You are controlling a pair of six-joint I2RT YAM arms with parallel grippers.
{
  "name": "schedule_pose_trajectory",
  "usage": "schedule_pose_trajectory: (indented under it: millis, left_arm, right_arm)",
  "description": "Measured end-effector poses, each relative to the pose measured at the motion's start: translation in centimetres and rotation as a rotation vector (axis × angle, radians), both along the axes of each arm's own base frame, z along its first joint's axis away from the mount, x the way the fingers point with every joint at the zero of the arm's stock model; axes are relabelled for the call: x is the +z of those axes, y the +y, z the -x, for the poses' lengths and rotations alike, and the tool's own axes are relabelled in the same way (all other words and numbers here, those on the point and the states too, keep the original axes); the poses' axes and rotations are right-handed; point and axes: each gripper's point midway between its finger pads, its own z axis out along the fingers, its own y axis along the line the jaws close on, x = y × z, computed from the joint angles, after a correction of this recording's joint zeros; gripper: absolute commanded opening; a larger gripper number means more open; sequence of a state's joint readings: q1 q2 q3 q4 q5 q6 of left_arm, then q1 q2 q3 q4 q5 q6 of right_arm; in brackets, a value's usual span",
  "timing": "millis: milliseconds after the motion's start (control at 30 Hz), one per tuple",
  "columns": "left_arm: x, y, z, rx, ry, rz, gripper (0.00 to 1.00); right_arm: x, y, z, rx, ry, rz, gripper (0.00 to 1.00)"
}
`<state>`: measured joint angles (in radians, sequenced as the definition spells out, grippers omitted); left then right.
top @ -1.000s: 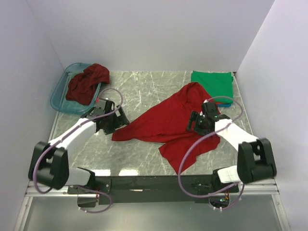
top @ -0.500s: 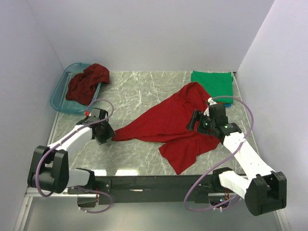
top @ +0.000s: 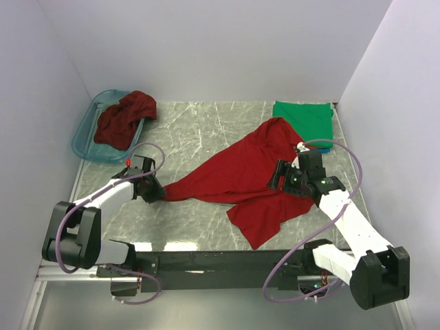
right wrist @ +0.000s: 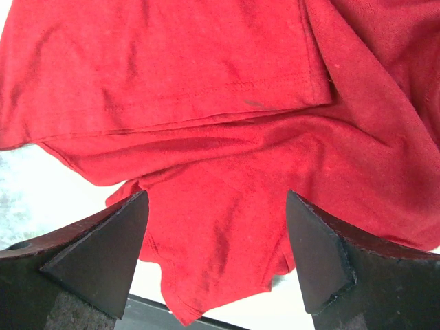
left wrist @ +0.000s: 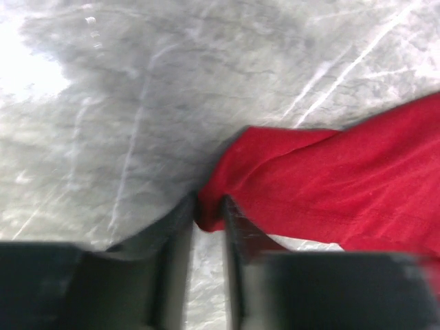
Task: Fold and stack the t-shirts
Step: Flatten the tshirt out
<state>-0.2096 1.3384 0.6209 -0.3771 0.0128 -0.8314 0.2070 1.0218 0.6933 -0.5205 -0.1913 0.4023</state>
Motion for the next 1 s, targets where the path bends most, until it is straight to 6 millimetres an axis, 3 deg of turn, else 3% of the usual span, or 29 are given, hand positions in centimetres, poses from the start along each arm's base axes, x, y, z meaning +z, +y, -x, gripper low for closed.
schedule_pose_trajectory:
  millis: [100, 300, 433, 567, 733, 833, 1000]
  left_arm:
    - [-0.3, -0.7, -0.3, -0.017, -0.001, 0.032, 0.01]
    - [0.0, -1.9, -0.3, -0.057, -0.014, 0.095, 0.01]
    - [1.2, -2.6, 0.8, -0.085, -0.027, 0.143, 0.01]
    - [3.9, -3.2, 1.1, -0.111, -0.095, 0.19, 0.01]
    - [6.4, -3.6, 1.8, -0.132, -0.164, 0.23, 0.01]
    - [6.7, -3.8, 2.2, -0.141, -0.17, 0.243, 0.01]
    - [6.3, -3.8, 2.8, -0.142, -0.159, 0.248, 0.01]
  right_arm:
    - [-0.1, -0.2, 0.1, -0.008, 0.006, 0.011, 0.87]
    - [-0.2, -0.7, 0.9, -0.017, 0.016, 0.038, 0.86]
    - [-0.1, 0.7, 2.6, 0.036, 0.021, 0.067, 0.86]
    - [-0.5, 3.7, 5.6, 0.135, 0.062, 0.078, 0.85]
    - [-2.3, 6.7, 11.2, 0.26, 0.149, 0.091, 0.84]
    - [-3.8, 7.6, 14.9, 0.324, 0.222, 0.116, 0.82]
    - [-5.7, 9.0, 17.7, 0.375, 0.291, 0.172, 0.8]
